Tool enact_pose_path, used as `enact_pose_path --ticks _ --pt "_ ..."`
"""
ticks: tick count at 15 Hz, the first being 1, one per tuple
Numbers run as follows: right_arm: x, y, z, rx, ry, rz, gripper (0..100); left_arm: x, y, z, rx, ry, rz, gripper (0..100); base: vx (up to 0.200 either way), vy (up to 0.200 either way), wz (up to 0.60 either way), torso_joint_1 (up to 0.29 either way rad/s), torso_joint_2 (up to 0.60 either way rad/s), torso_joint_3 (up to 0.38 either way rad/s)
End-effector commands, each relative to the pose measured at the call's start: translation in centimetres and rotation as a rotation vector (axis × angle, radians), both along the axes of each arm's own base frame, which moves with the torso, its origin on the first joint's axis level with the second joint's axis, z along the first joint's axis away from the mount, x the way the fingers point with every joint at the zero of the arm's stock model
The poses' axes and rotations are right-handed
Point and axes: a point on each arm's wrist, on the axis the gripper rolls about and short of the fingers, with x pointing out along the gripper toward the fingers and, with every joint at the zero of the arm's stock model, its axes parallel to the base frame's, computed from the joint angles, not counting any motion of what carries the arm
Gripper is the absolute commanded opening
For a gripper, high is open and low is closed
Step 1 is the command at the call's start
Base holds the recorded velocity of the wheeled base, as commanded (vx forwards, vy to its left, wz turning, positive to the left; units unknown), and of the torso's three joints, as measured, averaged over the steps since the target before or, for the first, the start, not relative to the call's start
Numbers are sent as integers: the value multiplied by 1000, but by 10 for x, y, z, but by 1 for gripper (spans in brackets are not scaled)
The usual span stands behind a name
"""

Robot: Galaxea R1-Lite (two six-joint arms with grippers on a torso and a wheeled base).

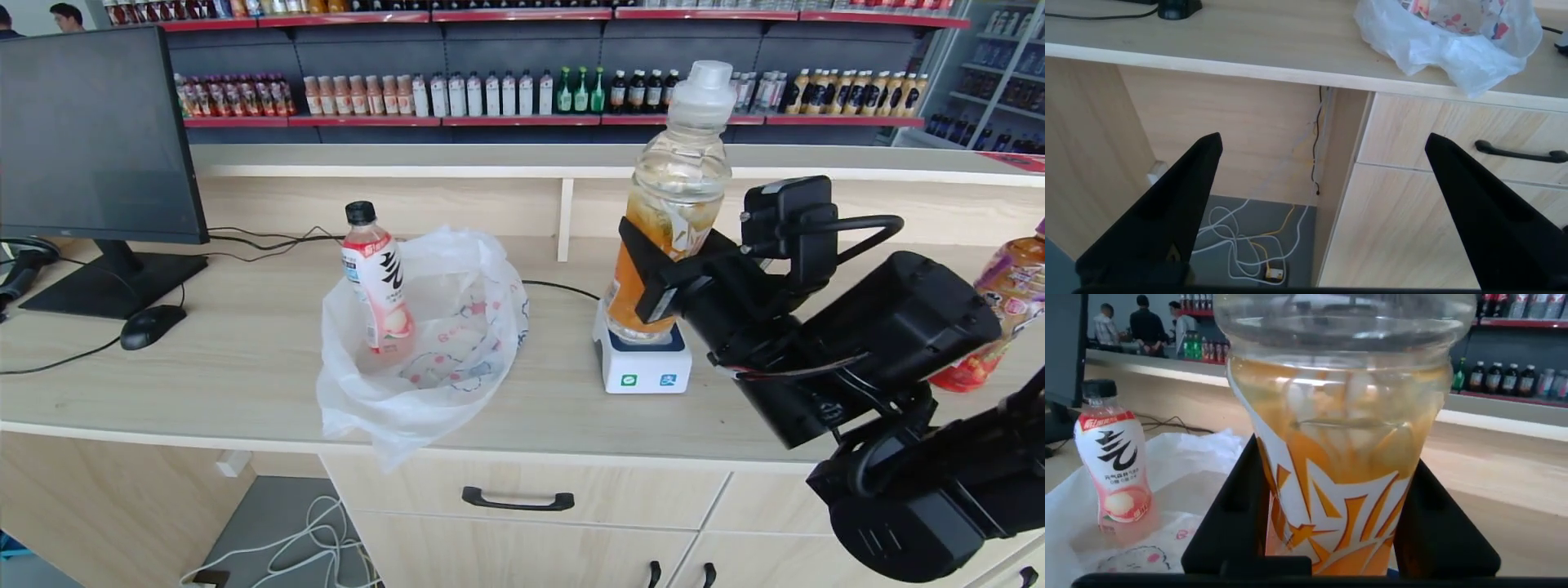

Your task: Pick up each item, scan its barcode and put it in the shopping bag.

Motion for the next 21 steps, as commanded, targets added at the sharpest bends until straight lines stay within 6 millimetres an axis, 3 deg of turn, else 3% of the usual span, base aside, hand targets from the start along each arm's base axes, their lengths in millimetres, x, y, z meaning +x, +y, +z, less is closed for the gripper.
enact_pose_path --ticks 1,4,9,10,13,17,19,21 --pt "7 5 -10 -30 13 0 0 0 0 0 -1 0 0 100 0 0 0 0 0 0" --pt "13 9 -14 -44 13 -1 0 0 0 0 -1 0 0 100 0 0 0 0 0 0" --pt "22 5 -18 -237 -102 86 0 0 0 0 1 0 0 100 0 0 0 0 0 0" --pt "25 0 -16 -264 -126 87 0 0 0 0 1 0 0 100 0 0 0 0 0 0" --pt "44 -38 -10 -449 -281 111 0 0 0 0 1 0 0 100 0 0 0 0 0 0" --pt "57 -76 -14 -698 -473 197 0 0 0 0 2 0 0 100 0 0 0 0 0 0" --pt "66 -78 -7 -719 -537 182 0 0 0 0 4 0 0 100 0 0 0 0 0 0" --pt "76 -75 -13 -736 -556 214 0 0 0 0 4 0 0 100 0 0 0 0 0 0"
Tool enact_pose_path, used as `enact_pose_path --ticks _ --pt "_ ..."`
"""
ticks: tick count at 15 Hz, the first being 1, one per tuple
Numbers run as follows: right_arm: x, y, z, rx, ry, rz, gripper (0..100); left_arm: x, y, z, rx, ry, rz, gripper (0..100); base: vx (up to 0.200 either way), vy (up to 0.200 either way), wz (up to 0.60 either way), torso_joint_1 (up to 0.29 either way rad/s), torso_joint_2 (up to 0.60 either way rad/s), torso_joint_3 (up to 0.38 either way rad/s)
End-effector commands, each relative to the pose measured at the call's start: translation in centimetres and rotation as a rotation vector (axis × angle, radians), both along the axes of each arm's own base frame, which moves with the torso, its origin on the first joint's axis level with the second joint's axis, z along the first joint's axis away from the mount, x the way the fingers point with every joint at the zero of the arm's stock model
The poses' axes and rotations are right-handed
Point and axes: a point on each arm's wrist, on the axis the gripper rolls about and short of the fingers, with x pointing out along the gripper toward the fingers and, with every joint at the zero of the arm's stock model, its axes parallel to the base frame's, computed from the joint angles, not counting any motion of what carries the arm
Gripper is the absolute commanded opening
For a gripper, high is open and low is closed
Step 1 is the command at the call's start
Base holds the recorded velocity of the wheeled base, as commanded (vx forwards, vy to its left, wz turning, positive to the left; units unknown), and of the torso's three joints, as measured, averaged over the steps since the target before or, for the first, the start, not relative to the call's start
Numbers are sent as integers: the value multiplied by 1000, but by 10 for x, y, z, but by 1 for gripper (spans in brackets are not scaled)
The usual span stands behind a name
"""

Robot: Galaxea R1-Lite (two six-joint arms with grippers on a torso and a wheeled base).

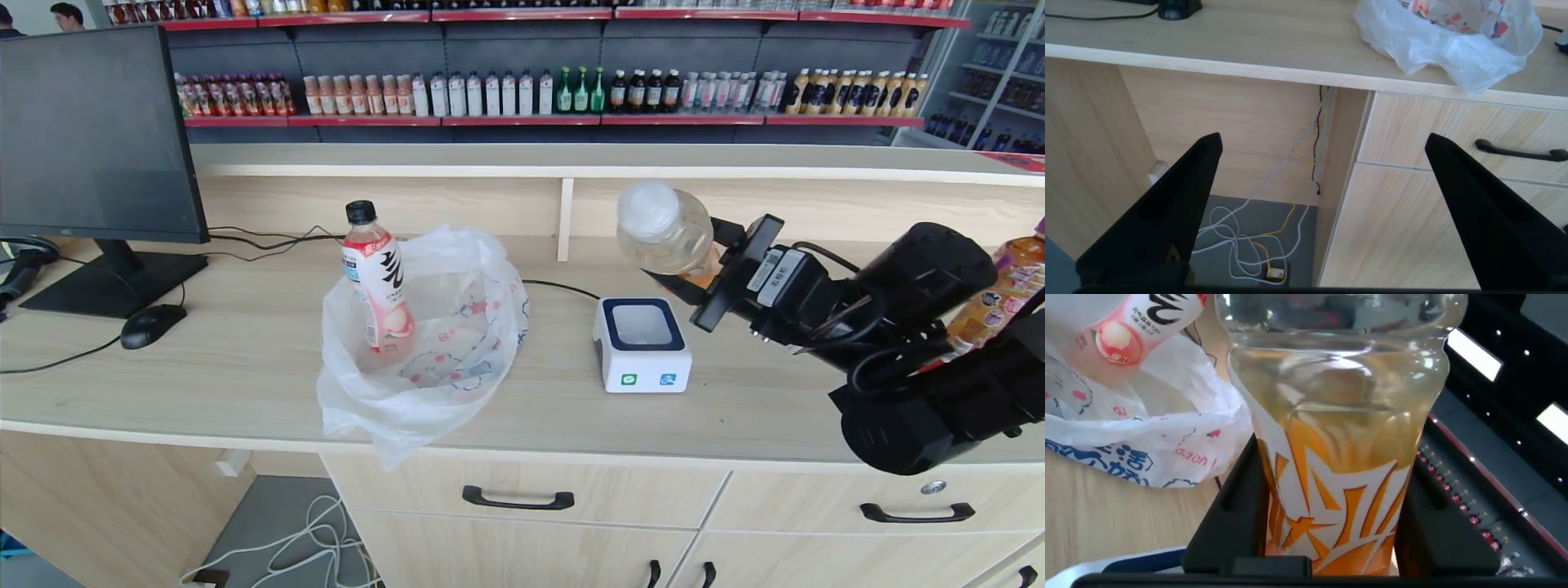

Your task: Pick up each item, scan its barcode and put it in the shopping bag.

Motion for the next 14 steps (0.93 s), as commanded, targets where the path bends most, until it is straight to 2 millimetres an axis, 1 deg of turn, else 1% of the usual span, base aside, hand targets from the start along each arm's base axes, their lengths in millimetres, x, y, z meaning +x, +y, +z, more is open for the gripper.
enact_pose_path --ticks 1,4,7,12,14 --pt "11 -1 -9 -29 -10 4 0 0 0 0 0 -1 0 100 0 0 0 0 0 0" --pt "8 -4 -19 -84 -26 19 0 0 0 0 -2 -1 0 100 0 0 0 0 0 0" --pt "14 -8 -20 -102 -45 39 0 0 0 0 -2 -2 0 100 0 0 0 0 0 0" --pt "19 -5 -32 -114 -17 43 0 0 0 0 0 -2 0 100 0 0 0 0 0 0" --pt "20 -5 -33 -116 -17 41 0 0 0 0 -2 -2 0 100 0 0 0 0 0 0"
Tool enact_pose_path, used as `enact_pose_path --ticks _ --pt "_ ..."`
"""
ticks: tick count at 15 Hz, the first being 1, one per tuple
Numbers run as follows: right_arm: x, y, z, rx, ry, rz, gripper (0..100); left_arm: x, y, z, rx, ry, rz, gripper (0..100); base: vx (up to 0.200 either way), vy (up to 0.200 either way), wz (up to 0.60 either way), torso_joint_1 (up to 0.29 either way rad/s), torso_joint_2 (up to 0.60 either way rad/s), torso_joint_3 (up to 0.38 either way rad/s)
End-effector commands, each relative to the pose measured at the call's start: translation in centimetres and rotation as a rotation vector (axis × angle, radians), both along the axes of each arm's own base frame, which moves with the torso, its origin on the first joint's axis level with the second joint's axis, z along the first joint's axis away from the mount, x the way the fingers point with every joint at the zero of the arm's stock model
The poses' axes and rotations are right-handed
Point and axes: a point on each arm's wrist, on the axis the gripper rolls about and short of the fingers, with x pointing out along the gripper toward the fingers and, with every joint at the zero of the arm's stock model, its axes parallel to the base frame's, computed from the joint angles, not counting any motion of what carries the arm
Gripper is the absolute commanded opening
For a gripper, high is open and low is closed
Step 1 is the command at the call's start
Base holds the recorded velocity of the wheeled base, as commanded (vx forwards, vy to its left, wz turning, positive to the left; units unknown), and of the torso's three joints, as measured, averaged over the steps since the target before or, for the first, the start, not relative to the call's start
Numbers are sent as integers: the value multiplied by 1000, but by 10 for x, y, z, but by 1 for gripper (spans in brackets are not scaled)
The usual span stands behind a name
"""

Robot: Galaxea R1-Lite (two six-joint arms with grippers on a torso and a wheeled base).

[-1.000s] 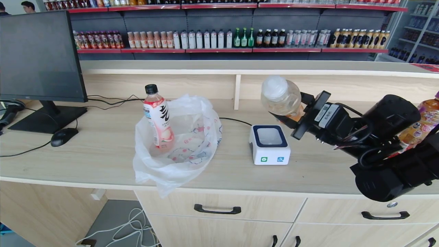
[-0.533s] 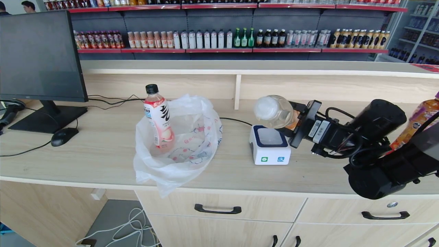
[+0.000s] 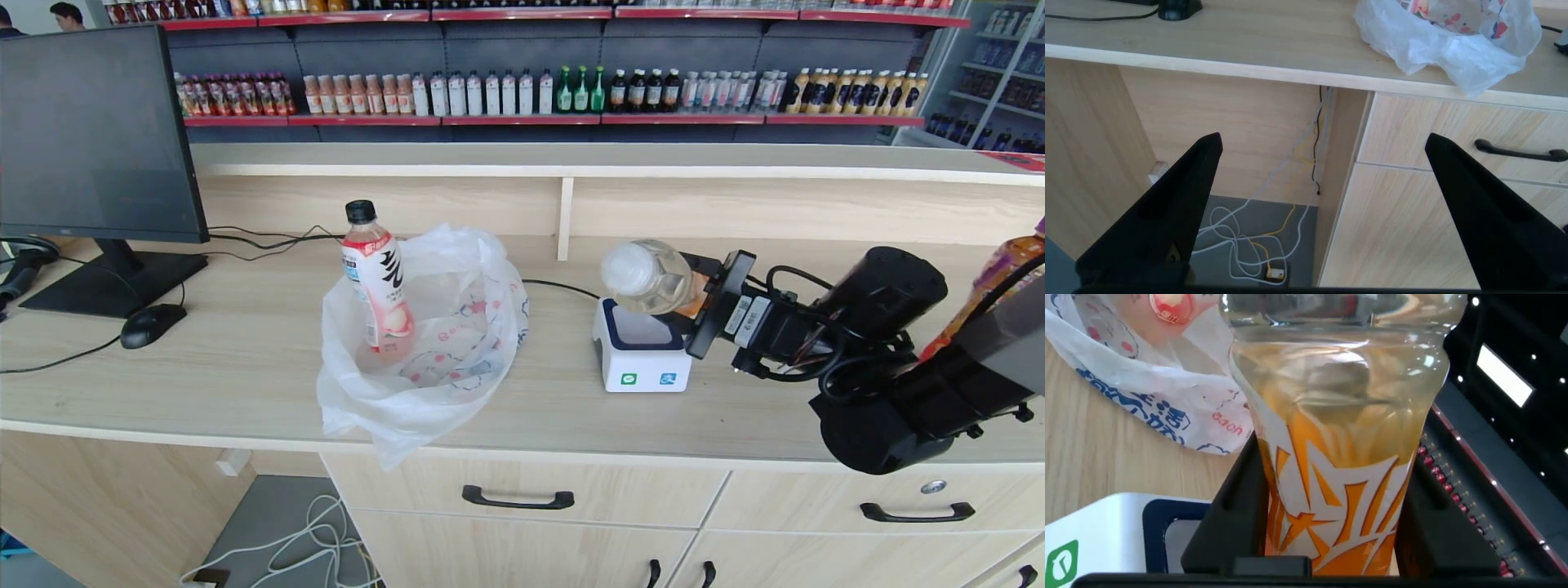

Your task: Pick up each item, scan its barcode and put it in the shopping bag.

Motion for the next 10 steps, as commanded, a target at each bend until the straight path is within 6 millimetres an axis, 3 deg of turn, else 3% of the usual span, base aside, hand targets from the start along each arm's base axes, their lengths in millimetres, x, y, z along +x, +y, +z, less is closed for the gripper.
enact_pose_path --ticks 1,10 --pt "1 1 -3 -3 5 1 0 0 0 0 -1 -1 0 100 0 0 0 0 0 0" --pt "0 0 -1 -2 2 0 0 0 0 0 -1 -1 0 100 0 0 0 0 0 0"
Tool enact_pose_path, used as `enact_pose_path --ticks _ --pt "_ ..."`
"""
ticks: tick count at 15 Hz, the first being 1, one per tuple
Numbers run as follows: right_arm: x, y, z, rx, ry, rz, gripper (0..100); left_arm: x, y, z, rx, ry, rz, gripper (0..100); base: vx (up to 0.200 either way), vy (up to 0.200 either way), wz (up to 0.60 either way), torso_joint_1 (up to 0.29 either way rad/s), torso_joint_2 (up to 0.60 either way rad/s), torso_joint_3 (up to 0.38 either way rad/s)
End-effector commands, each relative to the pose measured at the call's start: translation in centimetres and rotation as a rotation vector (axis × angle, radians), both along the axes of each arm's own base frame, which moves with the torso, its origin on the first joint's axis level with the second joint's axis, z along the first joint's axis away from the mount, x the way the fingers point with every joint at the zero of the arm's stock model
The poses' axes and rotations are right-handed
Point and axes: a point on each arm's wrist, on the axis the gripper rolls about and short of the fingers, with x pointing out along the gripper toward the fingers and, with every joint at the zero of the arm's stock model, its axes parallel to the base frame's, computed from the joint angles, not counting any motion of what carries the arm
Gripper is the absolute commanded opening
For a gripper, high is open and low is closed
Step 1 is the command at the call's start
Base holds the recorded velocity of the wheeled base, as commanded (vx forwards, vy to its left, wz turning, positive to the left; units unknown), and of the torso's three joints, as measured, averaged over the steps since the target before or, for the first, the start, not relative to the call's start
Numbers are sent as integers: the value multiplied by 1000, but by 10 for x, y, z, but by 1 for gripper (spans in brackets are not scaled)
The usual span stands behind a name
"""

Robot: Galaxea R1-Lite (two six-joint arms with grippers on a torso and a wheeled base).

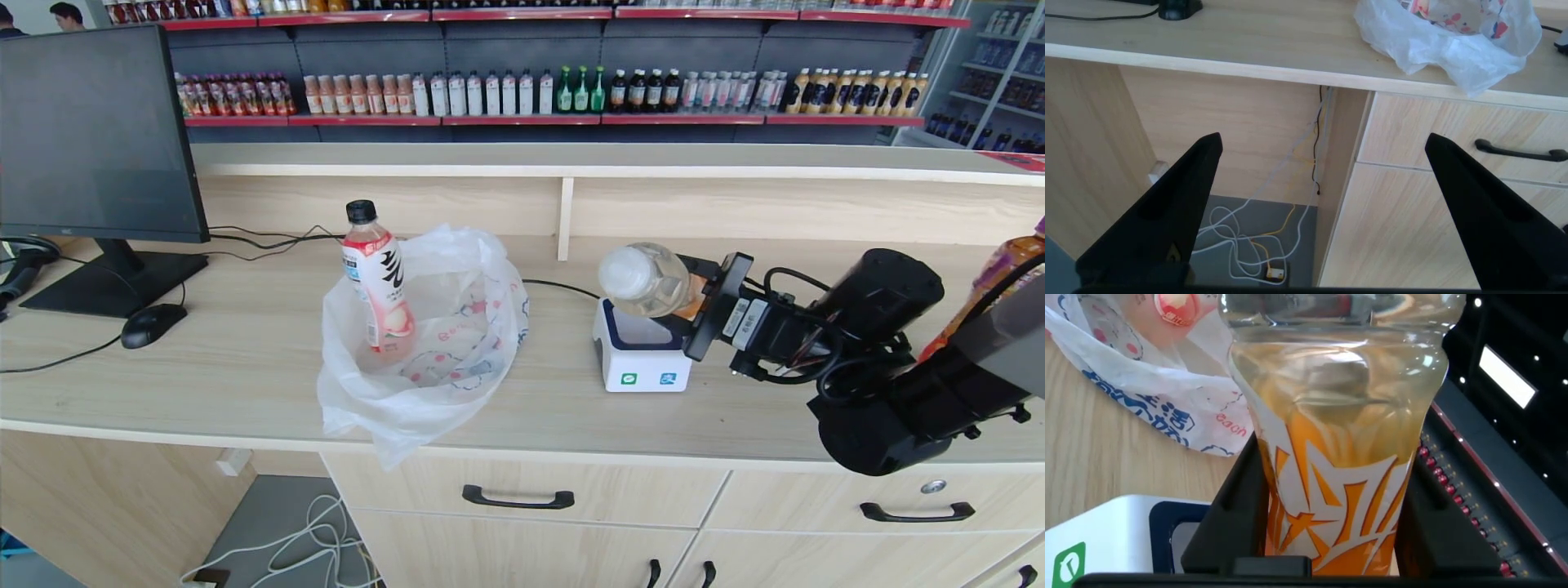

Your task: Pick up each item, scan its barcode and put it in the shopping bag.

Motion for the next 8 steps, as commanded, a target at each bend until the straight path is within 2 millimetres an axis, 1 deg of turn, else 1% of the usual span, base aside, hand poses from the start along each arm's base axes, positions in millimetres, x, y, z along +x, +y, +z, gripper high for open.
enact_pose_path --ticks 1,8 --pt "-1 0 1 1 -1 0 0 0 0 0 1 -1 0 100 0 0 0 0 0 0" --pt "-4 -1 1 -1 4 -6 0 0 0 0 1 -1 -1 100 0 0 0 0 0 0"
